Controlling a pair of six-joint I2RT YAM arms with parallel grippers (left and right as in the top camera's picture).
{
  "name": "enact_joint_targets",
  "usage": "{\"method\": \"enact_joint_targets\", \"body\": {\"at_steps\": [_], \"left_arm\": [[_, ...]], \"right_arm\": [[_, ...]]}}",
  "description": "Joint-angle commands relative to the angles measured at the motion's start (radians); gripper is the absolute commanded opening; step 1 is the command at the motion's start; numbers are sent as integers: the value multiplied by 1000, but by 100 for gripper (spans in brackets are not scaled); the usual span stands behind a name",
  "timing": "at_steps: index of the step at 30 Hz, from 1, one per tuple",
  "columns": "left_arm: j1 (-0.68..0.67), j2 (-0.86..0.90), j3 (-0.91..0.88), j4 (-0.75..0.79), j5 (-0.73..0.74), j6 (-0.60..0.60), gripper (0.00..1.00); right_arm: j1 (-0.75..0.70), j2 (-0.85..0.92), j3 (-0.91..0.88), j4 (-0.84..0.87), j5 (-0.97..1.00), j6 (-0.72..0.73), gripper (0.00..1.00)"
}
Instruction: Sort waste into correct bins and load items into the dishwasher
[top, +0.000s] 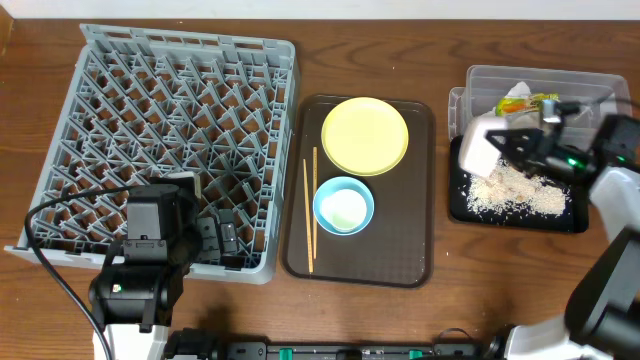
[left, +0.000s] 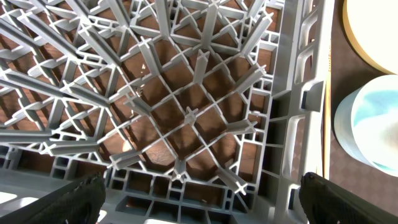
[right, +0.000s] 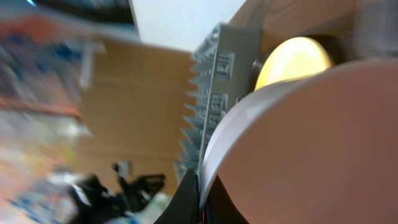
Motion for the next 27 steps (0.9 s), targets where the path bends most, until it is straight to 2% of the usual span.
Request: {"method": "enact_joint_targets", "body": {"at_steps": [1, 5, 7, 10, 13, 19, 22, 24, 27], "left_arm": [[6, -1, 19, 0, 2, -9, 100], [6, -1, 19, 0, 2, -9, 100], [6, -1, 19, 0, 3, -9, 100], [6, -1, 19, 0, 2, -9, 100], [6, -1, 19, 0, 2, -9, 100], [6, -1, 19, -1, 3, -9, 100], [6, -1, 19, -1, 3, -9, 100], [6, -1, 19, 0, 2, -9, 100], [6, -1, 19, 0, 2, -9, 100]], "right_arm": [[181, -120, 18, 5, 364, -25, 1], [422, -142, 18, 101, 702, -155, 1], [561, -135, 18, 151, 936, -253, 1], [697, -110, 18, 219, 1096, -336, 1], [825, -26, 18, 309, 1162, -372, 1], [880, 170, 18, 435, 1164, -371, 3], [882, 185, 18, 442, 1156, -367, 16], [882, 161, 18, 437, 1151, -354, 47], [879, 72, 18, 387, 1111, -349, 52]]}}
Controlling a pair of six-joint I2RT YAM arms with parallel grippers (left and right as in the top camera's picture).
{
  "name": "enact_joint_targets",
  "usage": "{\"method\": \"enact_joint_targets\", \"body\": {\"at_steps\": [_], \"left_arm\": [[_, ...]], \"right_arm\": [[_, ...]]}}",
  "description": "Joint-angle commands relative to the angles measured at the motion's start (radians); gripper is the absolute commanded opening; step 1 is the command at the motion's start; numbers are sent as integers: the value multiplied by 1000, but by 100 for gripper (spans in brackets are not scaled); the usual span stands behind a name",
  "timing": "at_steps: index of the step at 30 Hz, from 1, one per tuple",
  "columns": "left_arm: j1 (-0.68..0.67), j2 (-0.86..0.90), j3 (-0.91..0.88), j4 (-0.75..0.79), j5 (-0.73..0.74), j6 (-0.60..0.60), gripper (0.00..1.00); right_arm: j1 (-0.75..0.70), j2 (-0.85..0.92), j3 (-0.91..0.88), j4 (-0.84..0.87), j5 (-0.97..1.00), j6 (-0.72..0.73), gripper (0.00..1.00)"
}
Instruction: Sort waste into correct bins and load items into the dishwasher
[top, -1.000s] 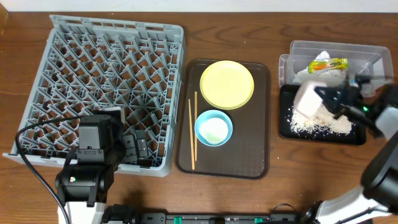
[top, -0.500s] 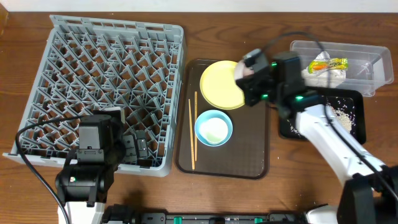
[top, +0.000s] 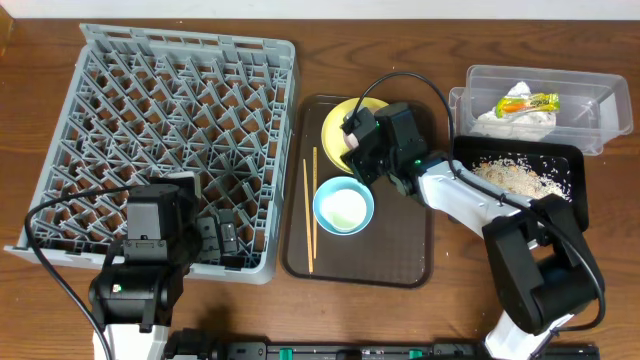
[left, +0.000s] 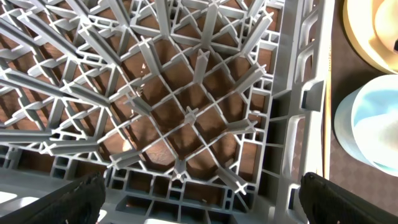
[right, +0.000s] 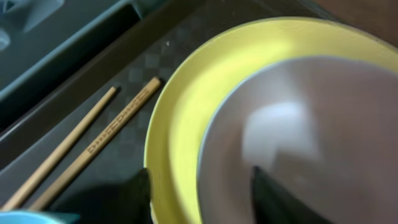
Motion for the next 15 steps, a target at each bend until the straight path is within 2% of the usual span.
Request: {"method": "enact_joint_targets", "body": {"at_steps": [1, 3, 6, 10, 15], "left_arm": [[6, -1, 19, 0, 2, -9, 100], [6, -1, 19, 0, 2, -9, 100], [6, -1, 19, 0, 2, -9, 100], [6, -1, 19, 0, 2, -9, 100], [6, -1, 19, 0, 2, -9, 100]], "right_arm": [[10, -156, 11, -58, -37, 5, 52], [9, -247, 11, -108, -40, 17, 53], [17, -375, 11, -248, -103, 137, 56], [42, -380, 6, -443, -140, 196, 62], [59, -309, -23, -514, -131, 211, 54]]}}
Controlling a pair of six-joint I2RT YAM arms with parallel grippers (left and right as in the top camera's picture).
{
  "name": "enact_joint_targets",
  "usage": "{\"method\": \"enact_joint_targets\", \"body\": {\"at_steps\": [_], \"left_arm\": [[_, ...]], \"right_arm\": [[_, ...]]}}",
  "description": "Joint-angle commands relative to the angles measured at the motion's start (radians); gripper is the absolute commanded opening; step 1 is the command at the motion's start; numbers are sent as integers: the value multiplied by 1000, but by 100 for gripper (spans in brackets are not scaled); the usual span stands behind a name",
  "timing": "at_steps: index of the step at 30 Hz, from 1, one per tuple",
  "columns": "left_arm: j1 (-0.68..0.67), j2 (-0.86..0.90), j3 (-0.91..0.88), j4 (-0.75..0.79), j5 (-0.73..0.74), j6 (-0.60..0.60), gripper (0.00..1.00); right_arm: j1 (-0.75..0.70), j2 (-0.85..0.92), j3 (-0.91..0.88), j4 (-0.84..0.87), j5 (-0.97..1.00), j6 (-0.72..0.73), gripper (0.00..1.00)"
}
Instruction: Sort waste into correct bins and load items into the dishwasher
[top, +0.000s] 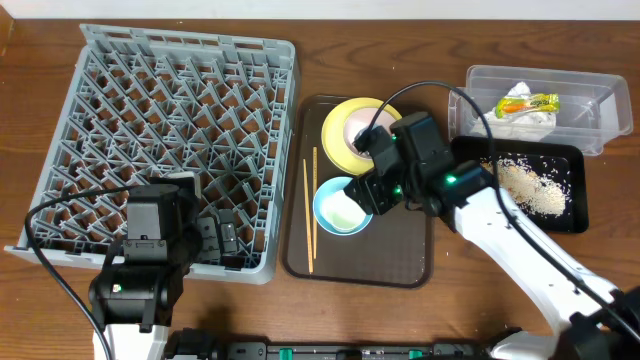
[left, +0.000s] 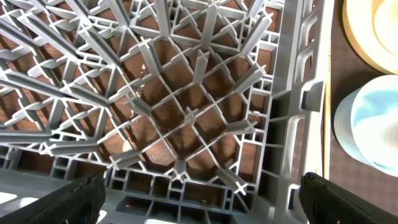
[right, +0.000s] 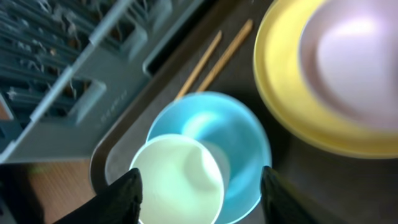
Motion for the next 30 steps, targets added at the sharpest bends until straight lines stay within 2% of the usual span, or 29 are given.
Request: {"method": "enact_joint_targets", "body": {"at_steps": [1, 5, 7, 8, 10, 13, 19, 21, 23, 25, 27, 30], "left_arm": [[6, -1, 19, 0, 3, -9, 100], [6, -1, 19, 0, 3, -9, 100], [6, -1, 19, 0, 3, -9, 100], [6, -1, 19, 0, 3, -9, 100], [6, -1, 19, 0, 3, -9, 100], [6, -1, 19, 0, 3, -9, 100], [6, -1, 19, 5, 10, -10, 100], [6, -1, 19, 29, 83, -10, 100], [6, 3, 15, 109, 253, -70, 100], [6, 26, 14, 191, 382, -162, 100], [6, 82, 14, 298, 583, -252, 100], [6, 147, 14, 410, 782, -296, 100]], "right_arm": [[11, 60, -21, -20, 8, 50, 53], [11, 132, -21, -23, 14, 62, 47], [12, 175, -21, -23, 13, 78, 40], [14, 198, -21, -22, 5, 97, 35], [14, 216, -21, -9, 2, 100, 15], [5, 183, -5, 8, 3, 111, 4], [-54, 42, 45, 0, 2, 111, 1], [-86, -12, 50, 10, -2, 133, 1], [-124, -47, 50, 27, -36, 180, 1], [-163, -48, 50, 76, -196, 186, 1], [-193, -40, 50, 155, -389, 206, 1], [-205, -40, 50, 234, -518, 223, 1]]}}
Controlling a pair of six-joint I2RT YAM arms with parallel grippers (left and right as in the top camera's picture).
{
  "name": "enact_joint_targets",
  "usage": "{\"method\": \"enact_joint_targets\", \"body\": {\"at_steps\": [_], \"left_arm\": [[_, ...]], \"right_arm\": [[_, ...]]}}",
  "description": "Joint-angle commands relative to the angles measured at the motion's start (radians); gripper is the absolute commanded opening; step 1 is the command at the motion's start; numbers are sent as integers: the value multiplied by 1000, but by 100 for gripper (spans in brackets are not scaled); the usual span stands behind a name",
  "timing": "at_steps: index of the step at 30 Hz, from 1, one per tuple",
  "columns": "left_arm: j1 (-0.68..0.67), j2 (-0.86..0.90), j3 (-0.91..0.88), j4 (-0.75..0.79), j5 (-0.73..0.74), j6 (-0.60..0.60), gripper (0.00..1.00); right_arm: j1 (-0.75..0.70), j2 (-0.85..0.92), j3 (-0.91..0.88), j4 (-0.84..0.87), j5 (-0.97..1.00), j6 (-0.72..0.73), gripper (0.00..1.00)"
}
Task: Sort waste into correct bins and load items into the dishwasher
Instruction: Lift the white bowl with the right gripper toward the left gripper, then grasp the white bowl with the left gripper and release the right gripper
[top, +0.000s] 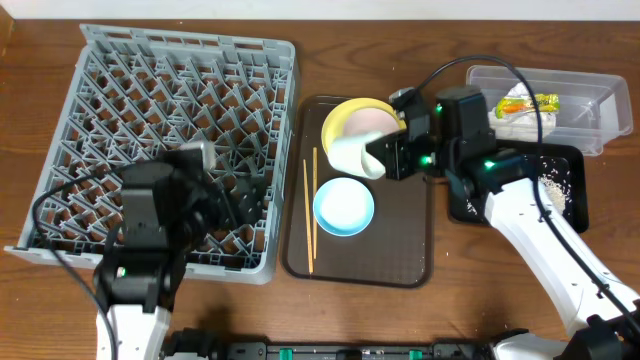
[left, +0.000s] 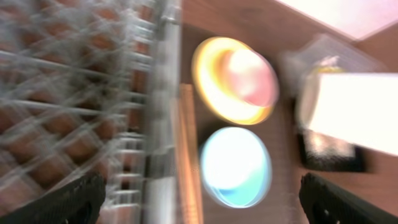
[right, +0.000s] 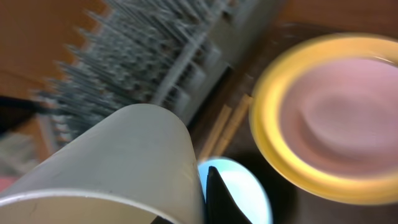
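My right gripper (top: 375, 155) is shut on a pale cup (top: 350, 152), held tilted above the brown tray (top: 400, 255). In the right wrist view the cup (right: 112, 162) fills the lower left, with one dark finger (right: 216, 199) against its wall. Under it lie a yellow plate (top: 338, 122) carrying a pink bowl (top: 376, 122), a blue bowl (top: 344, 207) and chopsticks (top: 311, 210). My left gripper (top: 235, 195) stands open over the grey dish rack (top: 150, 100); its blurred view shows the blue bowl (left: 236, 167) and the plate (left: 208, 81).
A black bin with rice (top: 572, 195) sits at the right, partly under my right arm. Behind it stands a clear bin (top: 560, 85) holding a wrapper (top: 525, 102). The rack's right wall (top: 285, 150) borders the tray.
My right gripper, then open over the cup standing in the blue bowl, is now shut on the cup and holds it above the tray. My left arm has risen and turned toward the tray.
My right gripper held the pink bowl tipped over the black rice bin. Then the bowl was on the yellow plate with the gripper at it. Then the gripper was open over the cup in the blue bowl, and now holds that cup aloft.
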Motion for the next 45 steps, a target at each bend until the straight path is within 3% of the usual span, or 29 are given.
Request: {"method": "enact_joint_targets", "body": {"at_steps": [1, 3, 4, 5, 8, 13, 22, 32, 39, 45], "left_arm": [[3, 82, 12, 120, 389, -112, 100], [3, 139, 12, 255, 589, -113, 100], [1, 194, 12, 406, 743, -185, 100], [-4, 215, 12, 468, 785, -220, 100], [-50, 269, 12, 666, 847, -342, 100], [-147, 293, 12, 845, 839, -443, 99], [-185, 293, 12, 891, 808, -469, 99], [-185, 310, 11, 825, 610, -459, 99], [-193, 313, 11, 833, 607, -471, 99], [-261, 313, 11, 989, 644, -550, 96]], "right_arm": [[-17, 4, 11, 69, -279, 41, 1], [-16, 4, 11, 130, -360, 41, 1], [-16, 4, 11, 172, -389, 58, 1], [-16, 4, 11, 190, -391, 74, 1], [-16, 4, 11, 252, -428, 101, 1], [-16, 4, 11, 305, -455, 146, 1], [-26, 3, 11, 370, -565, 188, 1], [-85, 3, 11, 368, -676, 224, 1], [-68, 3, 11, 364, -678, 235, 1], [-52, 4, 11, 364, -667, 235, 1]]}}
